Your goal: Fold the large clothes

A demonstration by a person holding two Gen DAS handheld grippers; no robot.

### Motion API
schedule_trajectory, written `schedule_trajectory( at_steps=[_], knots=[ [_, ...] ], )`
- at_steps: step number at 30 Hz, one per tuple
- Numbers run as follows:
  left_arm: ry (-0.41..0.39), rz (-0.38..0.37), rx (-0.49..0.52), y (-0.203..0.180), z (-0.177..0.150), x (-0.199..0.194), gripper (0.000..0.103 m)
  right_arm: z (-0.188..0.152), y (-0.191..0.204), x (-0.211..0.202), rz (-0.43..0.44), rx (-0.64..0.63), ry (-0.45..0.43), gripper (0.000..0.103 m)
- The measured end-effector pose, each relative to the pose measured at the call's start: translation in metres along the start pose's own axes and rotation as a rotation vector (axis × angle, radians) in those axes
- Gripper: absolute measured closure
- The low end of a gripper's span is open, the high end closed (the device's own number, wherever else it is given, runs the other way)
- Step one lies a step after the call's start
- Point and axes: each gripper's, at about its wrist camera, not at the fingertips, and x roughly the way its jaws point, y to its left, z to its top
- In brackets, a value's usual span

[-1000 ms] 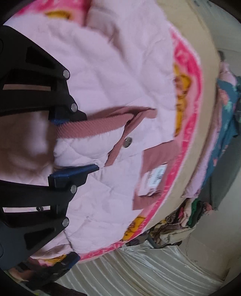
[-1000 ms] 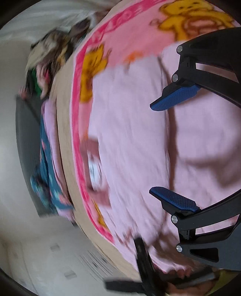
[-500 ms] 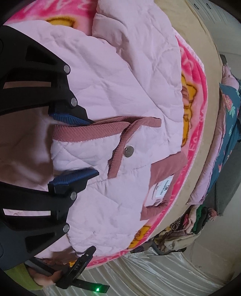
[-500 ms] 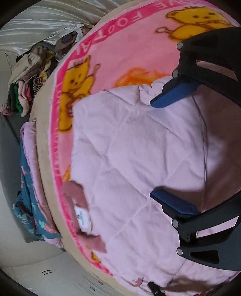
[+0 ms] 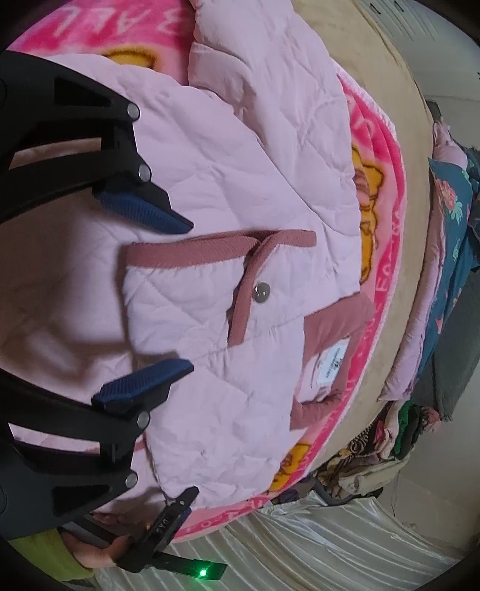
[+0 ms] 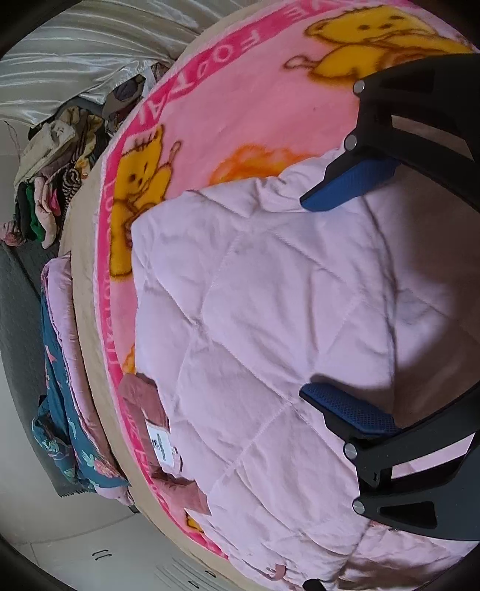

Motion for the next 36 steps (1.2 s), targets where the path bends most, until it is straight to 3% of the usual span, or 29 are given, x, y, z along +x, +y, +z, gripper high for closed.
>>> schedule_trajectory(
  at_steps=[4, 7, 21, 26, 36],
  knots=[
    [-0.019, -0.001, 0.005, -0.002, -0.002, -0.012, 0.017, -0.006, 0.004, -0.022, 0.04, 0.036, -0.04, 0.004],
    [-0.032, -0.004, 0.004, -0.001, -0.002, -0.019, 0.01, -0.009, 0.011, -0.037, 0.07, 0.046, -0.066, 0.004],
    [-0.102, 0.076, -0.073, 0.032, -0.004, -0.057, 0.009, -0.012, 0.062, -0.086, 0.165, 0.006, -0.128, 0.004],
    [-0.135, 0.144, -0.091, 0.05, -0.004, -0.069, 0.009, -0.01, 0.088, -0.095, 0.194, -0.029, -0.143, 0.004],
    [-0.185, 0.159, -0.171, 0.084, 0.002, -0.091, 0.009, -0.011, 0.149, -0.108, 0.288, -0.113, -0.162, 0.004]
  ],
)
